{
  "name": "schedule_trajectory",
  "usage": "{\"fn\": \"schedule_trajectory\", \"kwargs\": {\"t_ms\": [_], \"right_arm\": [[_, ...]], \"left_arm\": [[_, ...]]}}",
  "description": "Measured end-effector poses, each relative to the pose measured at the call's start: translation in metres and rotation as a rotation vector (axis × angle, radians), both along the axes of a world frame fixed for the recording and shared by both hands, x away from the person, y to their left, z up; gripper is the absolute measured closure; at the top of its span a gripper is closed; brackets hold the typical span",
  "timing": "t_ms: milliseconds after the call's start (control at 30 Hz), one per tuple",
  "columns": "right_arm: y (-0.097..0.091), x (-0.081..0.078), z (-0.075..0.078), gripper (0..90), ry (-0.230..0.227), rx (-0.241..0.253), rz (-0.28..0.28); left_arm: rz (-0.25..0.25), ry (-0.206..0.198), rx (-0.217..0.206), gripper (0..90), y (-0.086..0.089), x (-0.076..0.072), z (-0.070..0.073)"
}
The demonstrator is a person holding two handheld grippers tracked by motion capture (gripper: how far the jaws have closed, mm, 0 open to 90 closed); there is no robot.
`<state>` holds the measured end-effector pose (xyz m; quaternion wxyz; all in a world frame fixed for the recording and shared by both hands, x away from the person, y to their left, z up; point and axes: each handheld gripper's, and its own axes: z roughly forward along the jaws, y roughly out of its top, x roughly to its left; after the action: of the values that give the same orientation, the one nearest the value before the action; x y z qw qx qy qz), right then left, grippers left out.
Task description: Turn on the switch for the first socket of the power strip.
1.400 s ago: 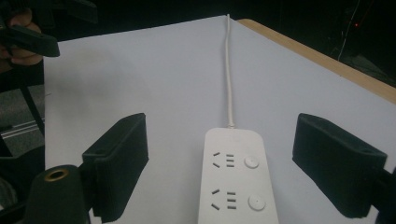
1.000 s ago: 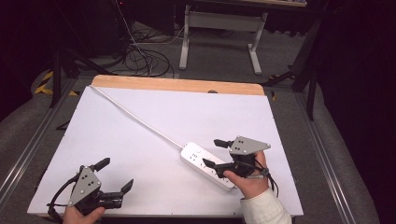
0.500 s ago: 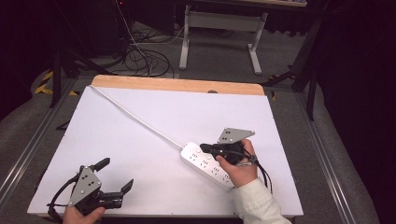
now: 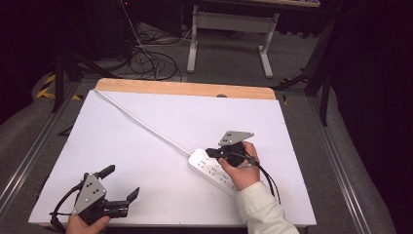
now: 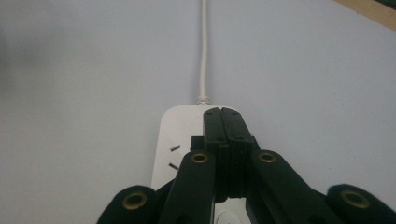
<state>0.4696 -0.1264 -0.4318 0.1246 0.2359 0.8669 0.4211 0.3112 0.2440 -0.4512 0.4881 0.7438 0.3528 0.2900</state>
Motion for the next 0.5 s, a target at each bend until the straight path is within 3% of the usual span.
{"fn": "schedule_trajectory", "kwargs": {"t_ms": [500], "right_arm": [[0.007,0.011,-0.017,90.0,0.028,-0.069,-0.019]], "left_arm": [[0.001,0.006,0.007,4.4,0.000,0.000,0.000]]}}
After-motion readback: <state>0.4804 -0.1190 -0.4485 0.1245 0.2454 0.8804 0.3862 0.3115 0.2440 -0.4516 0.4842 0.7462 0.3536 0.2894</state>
